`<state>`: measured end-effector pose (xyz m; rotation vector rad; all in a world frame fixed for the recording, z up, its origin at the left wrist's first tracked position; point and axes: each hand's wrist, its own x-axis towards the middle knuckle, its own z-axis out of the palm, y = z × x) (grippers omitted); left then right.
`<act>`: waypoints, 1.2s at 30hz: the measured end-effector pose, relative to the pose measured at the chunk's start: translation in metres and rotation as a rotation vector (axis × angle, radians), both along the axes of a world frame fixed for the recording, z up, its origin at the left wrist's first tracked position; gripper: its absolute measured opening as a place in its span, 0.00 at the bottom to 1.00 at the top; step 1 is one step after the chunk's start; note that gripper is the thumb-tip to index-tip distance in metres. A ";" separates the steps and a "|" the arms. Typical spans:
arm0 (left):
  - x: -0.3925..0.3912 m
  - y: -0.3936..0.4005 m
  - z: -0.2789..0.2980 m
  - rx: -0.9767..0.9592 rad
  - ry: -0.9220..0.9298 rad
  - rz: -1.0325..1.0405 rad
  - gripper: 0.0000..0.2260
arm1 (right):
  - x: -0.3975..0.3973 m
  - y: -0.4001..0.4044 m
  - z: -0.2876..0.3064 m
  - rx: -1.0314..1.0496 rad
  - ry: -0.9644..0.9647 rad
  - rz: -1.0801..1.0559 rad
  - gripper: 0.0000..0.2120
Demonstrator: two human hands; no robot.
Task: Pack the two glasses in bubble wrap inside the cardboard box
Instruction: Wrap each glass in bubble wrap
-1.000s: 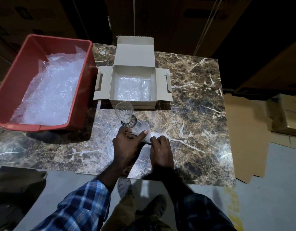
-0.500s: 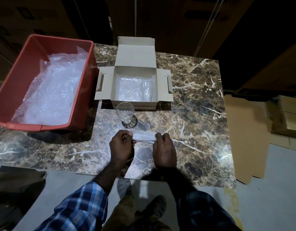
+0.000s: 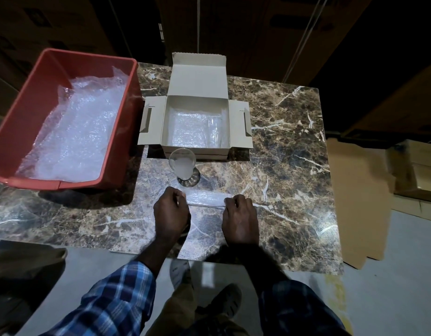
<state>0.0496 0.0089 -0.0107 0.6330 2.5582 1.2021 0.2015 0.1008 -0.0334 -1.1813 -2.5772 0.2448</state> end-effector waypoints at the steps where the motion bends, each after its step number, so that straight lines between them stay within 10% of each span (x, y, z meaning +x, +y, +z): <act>1: -0.001 0.000 -0.002 -0.010 0.034 -0.019 0.03 | 0.001 -0.001 0.000 -0.004 0.017 0.003 0.09; 12: -0.005 -0.014 -0.019 -0.139 0.554 -0.315 0.06 | -0.022 -0.019 -0.003 0.017 0.113 0.240 0.18; 22: -0.007 -0.016 -0.013 -0.154 0.414 -0.136 0.07 | -0.014 -0.019 -0.018 -0.282 -0.083 0.384 0.26; 29: 0.009 -0.022 -0.016 0.017 0.645 -0.580 0.15 | -0.018 -0.020 -0.012 -0.335 -0.078 0.369 0.28; 36: 0.005 -0.038 -0.039 -0.272 0.584 -0.833 0.28 | -0.004 -0.015 -0.007 -0.227 -0.089 0.279 0.26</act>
